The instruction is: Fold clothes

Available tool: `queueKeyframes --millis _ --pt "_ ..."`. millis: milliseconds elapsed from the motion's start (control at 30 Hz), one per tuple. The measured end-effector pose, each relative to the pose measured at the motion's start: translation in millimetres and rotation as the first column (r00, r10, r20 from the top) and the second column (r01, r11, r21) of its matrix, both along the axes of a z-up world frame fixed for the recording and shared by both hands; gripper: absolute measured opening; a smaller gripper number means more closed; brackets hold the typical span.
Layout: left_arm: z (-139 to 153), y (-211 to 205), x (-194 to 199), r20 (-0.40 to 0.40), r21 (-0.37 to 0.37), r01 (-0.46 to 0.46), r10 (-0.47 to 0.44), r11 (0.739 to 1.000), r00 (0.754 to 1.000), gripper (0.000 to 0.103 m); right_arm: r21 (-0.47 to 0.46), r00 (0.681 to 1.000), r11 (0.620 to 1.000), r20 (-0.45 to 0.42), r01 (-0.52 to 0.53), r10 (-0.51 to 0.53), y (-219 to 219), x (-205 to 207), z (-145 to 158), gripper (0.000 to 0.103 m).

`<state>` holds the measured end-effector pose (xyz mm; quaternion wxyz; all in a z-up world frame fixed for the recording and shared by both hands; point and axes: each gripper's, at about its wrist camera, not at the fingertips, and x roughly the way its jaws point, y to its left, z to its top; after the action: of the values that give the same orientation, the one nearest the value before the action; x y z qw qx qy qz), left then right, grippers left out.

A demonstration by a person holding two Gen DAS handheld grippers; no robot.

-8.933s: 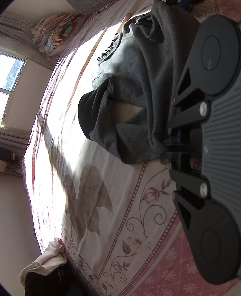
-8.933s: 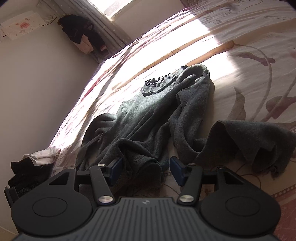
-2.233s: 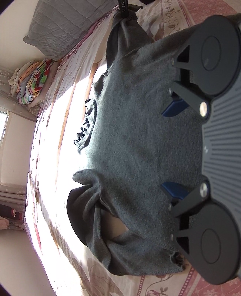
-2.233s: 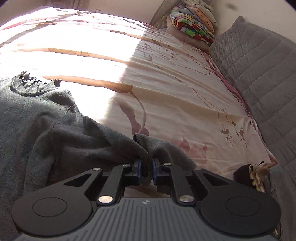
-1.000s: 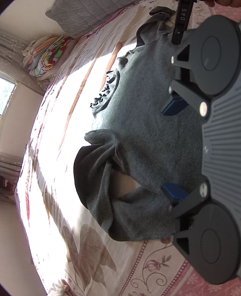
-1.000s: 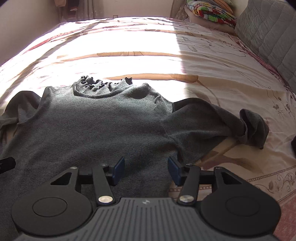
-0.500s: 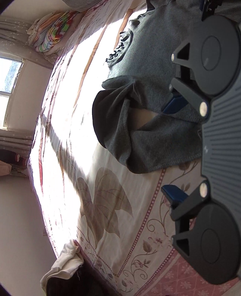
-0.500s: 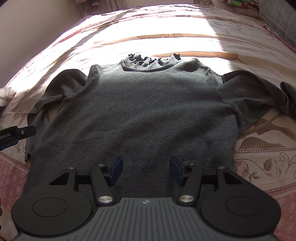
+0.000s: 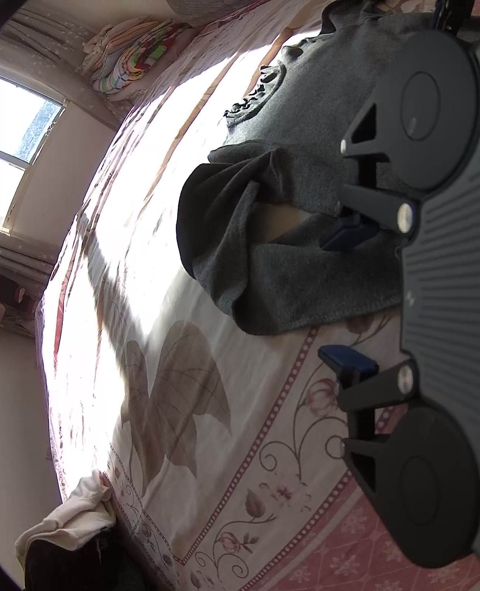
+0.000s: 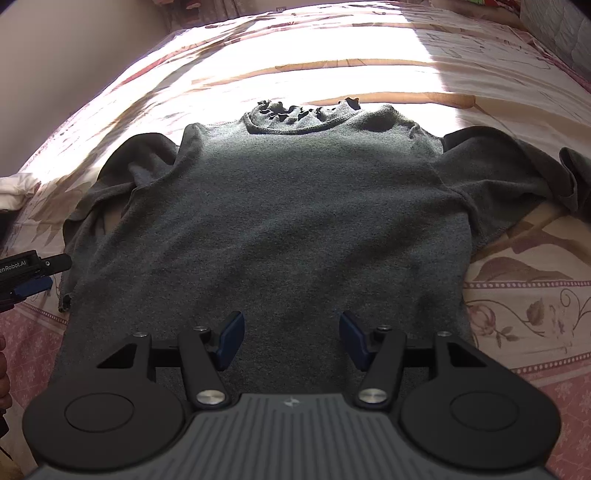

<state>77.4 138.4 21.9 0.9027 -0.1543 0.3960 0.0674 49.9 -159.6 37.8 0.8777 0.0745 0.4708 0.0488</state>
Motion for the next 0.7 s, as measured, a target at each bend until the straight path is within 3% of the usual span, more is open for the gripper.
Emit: queueKeyframes --millis 67,133,233,367,500,667,700 --pt "-1.9 -13.9 5.4 0.004 0.078 0.027 -0.028 0.997 1.0 0.039 0.0 1.0 1.0 0.003 0.009 -0.009 -3.4 -0.8 0.9 0.06" --pt "-2.4 -25.8 10.6 0.001 0.155 0.061 -0.061 0.986 0.998 0.008 0.008 1.0 1.0 0.004 0.017 -0.018 -7.8 -1.1 1.9 0.06" --pt "2.6 -32.1 18.0 -0.018 0.269 0.05 -0.047 0.962 0.999 0.007 0.018 1.0 1.0 0.006 0.025 -0.025 -13.3 -1.6 3.3 0.06" --pt "13.3 -15.3 31.8 0.001 0.425 -0.039 0.043 0.904 0.999 0.007 0.035 0.999 0.998 0.01 0.044 -0.044 -21.9 -2.4 6.2 0.06" --pt "24.7 18.6 48.1 0.032 0.504 -0.129 0.131 0.854 0.991 0.007 0.047 0.998 0.997 0.007 0.057 -0.057 -28.7 -2.8 7.0 0.06" --pt "34.9 48.9 67.5 0.072 0.597 -0.193 0.187 0.779 0.98 0.007 0.045 0.998 0.997 0.001 0.063 -0.063 -32.3 -2.5 5.7 0.06" --pt "34.1 51.1 69.7 0.071 0.603 -0.193 0.189 0.774 0.979 0.007 0.045 0.998 0.997 -0.001 0.063 -0.063 -32.4 -2.5 5.3 0.06"
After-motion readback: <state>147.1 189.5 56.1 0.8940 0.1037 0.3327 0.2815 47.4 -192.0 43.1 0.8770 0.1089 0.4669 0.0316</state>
